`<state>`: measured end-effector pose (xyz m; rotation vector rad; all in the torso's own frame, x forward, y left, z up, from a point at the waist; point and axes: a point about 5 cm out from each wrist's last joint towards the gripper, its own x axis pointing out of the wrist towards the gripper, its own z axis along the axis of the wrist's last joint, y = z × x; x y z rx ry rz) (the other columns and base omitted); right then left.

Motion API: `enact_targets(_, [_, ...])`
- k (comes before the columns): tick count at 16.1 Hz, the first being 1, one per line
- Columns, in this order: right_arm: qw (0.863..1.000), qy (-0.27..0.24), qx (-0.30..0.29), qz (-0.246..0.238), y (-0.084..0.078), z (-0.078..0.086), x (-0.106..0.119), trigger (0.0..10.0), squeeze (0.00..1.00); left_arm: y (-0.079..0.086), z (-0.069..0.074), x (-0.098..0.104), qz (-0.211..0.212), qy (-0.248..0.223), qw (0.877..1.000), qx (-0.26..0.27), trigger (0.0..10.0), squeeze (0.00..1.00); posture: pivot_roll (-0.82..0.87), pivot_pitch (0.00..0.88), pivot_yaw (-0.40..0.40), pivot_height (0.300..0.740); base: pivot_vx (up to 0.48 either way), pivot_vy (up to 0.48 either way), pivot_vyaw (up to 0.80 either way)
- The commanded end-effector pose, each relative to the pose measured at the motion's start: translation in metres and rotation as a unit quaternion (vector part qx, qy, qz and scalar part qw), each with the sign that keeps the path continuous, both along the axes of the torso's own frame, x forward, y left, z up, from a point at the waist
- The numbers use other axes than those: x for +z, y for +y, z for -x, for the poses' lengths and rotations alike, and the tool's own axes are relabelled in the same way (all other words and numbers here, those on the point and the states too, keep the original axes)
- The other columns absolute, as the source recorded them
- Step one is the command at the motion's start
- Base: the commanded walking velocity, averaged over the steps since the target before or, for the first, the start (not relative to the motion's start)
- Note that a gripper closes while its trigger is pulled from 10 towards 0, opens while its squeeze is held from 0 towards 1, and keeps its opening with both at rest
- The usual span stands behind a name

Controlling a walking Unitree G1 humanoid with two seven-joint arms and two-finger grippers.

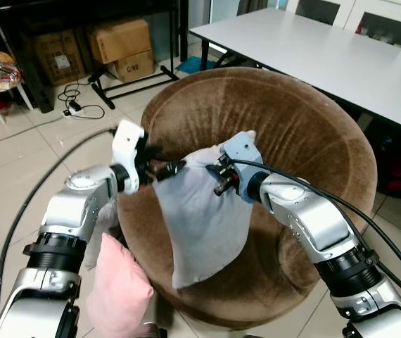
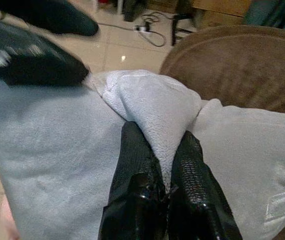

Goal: Move the pillow to the sofa from floor

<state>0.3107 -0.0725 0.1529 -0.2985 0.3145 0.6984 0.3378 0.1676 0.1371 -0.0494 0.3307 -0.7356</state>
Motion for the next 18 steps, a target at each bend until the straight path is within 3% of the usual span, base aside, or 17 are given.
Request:
enact_targets(1, [0.999,-0.040,0.021,-0.015,0.005,0.001,0.018,10.0,0.00,-0.007,-0.001,-0.003,0.024,0.026,0.999,-0.032,10.0,0.04,-0.02,0.000,-0.024,0.740,0.000,0.000,0.00])
enact_targets(3, [0.998,-0.046,0.034,-0.017,0.007,0.002,0.023,10.0,0.00,-0.012,0.000,-0.015,0.028,0.062,0.996,-0.064,10.0,0.00,-0.03,0.000,-0.020,0.740,0.000,0.000,0.00])
enact_targets(5, [0.996,-0.051,0.066,-0.024,0.014,0.009,0.028,10.0,0.00,-0.022,-0.004,-0.028,-0.009,0.061,0.994,-0.094,10.0,0.00,-0.03,0.000,-0.018,0.740,0.000,0.000,0.00])
enact_targets(7, [0.996,-0.050,0.069,-0.024,0.015,0.010,0.027,10.0,0.00,-0.024,-0.006,-0.026,-0.004,0.052,0.994,-0.099,10.0,0.00,-0.03,0.000,-0.018,0.740,0.000,0.000,0.00])
enact_targets(8, [0.996,-0.045,0.076,-0.020,0.018,0.012,0.025,10.0,0.00,-0.034,-0.004,-0.020,0.025,0.048,0.989,-0.137,10.0,0.00,-0.03,0.000,-0.017,0.740,0.000,0.000,0.00])
enact_targets(9, [0.996,-0.042,0.079,-0.017,0.021,0.013,0.023,10.0,0.00,-0.039,-0.001,-0.021,0.019,0.060,0.985,-0.164,10.0,0.00,-0.03,0.000,-0.013,0.740,0.000,0.000,0.00])
enact_targets(12, [0.996,-0.042,0.081,-0.017,0.022,0.013,0.024,10.0,0.00,-0.033,-0.001,-0.034,-0.041,0.074,0.986,-0.141,9.5,0.00,-0.03,0.000,-0.012,0.740,0.000,0.000,0.00])
enact_targets(13, [0.996,-0.043,0.081,-0.017,0.022,0.012,0.025,10.0,0.00,-0.028,-0.005,-0.041,-0.083,0.071,0.988,-0.111,3.7,0.00,-0.03,0.000,-0.015,0.740,0.000,0.000,0.00])
enact_targets(14, [0.996,-0.043,0.082,-0.017,0.022,0.012,0.025,10.0,0.00,-0.024,-0.007,-0.044,-0.092,0.074,0.989,-0.090,0.0,0.00,-0.03,0.000,-0.016,0.740,0.000,0.000,0.00])
enact_targets(18, [0.995,-0.045,0.086,-0.021,0.024,0.011,0.027,10.0,0.00,-0.021,-0.009,-0.049,-0.064,0.083,0.993,-0.052,0.0,0.00,-0.03,0.000,-0.016,0.740,0.000,0.000,0.00])
